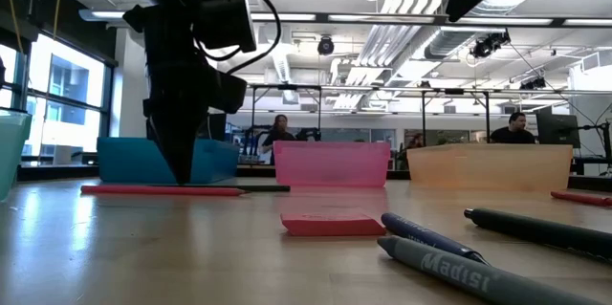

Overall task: Sort crayons/erasers/pens/pencils in bins
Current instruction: Put the green pencil into the orange bin

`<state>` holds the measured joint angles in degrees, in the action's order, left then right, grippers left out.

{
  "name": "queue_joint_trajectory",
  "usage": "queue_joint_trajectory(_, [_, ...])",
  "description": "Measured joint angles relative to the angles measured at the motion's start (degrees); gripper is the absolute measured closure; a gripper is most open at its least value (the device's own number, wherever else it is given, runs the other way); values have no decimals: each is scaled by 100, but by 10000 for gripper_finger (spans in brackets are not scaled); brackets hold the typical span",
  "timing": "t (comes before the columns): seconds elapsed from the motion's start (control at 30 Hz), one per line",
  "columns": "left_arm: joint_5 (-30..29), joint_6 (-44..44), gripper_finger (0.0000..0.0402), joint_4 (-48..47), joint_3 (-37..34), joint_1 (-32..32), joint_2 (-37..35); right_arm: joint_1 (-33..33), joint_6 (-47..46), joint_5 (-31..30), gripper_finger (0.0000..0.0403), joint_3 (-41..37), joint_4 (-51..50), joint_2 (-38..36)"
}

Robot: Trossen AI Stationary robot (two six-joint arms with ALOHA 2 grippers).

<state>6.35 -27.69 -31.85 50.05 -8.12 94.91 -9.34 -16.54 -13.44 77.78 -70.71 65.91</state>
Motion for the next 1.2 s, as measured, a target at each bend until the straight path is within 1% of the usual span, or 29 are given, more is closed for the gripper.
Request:
queue_joint_trajectory(0.13, [-21, 14, 358, 2, 2, 0, -4, 0, -7, 1, 263, 0, 45, -2])
queue_joint_trajectory(0.3, [-399, -1, 314, -2, 4, 64, -4, 0, -15, -1, 263, 4, 43, -2])
queue_joint_trajectory(0.43, [-527, -51, 296, -206, 8, 135, 39, 0, -63, 0, 263, 4, 43, -2])
queue_joint_trajectory(0.6, [-623, -62, 296, -370, 9, 295, 97, 0, -102, -1, 263, 10, 46, -2])
queue_joint_trajectory(0.67, [-748, -61, 300, -390, 8, 368, 98, 0, -101, -1, 263, 11, 66, -2])
queue_joint_trajectory(0.8, [-1345, -2, 309, -720, 8, 503, 98, 0, -100, -2, 263, 13, 75, -2])
queue_joint_trajectory(0.87, [-1477, 76, 314, -917, 0, 542, 96, 0, -102, -2, 263, 13, 81, -2])
queue_joint_trajectory(1.03, [-1465, 418, 323, -940, -103, 563, 76, 0, -100, -3, 263, 15, 95, -2])
queue_joint_trajectory(1.2, [-1388, 1000, 322, -929, -117, 533, 74, 0, -102, -2, 263, 15, 115, -2])
